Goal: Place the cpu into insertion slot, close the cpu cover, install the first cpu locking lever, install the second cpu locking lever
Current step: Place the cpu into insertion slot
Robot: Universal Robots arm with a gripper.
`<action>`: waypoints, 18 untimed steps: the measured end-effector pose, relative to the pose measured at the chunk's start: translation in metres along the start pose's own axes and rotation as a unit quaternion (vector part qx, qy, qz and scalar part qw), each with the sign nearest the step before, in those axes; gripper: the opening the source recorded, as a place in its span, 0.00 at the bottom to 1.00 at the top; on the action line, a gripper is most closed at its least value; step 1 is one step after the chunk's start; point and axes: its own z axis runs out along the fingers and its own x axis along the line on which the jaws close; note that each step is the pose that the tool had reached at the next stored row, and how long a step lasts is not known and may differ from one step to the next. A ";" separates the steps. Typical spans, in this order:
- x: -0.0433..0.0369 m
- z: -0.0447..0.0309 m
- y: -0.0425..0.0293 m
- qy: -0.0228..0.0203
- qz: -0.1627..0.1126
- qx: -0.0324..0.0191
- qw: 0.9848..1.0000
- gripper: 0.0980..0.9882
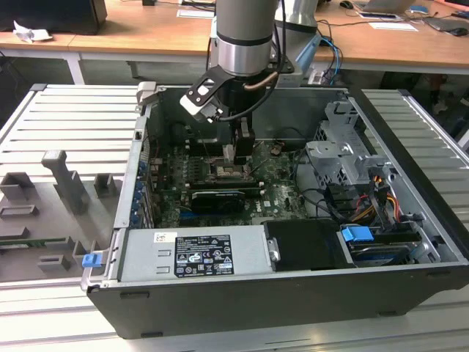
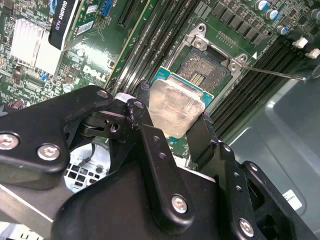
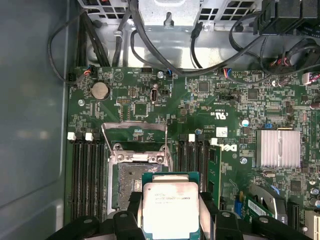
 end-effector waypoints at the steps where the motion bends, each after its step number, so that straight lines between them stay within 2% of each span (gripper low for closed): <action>1: 0.0000 0.0003 0.0000 0.000 0.000 0.000 1.000 0.49; 18: -0.0001 0.0069 -0.0027 0.000 0.000 0.000 1.000 0.49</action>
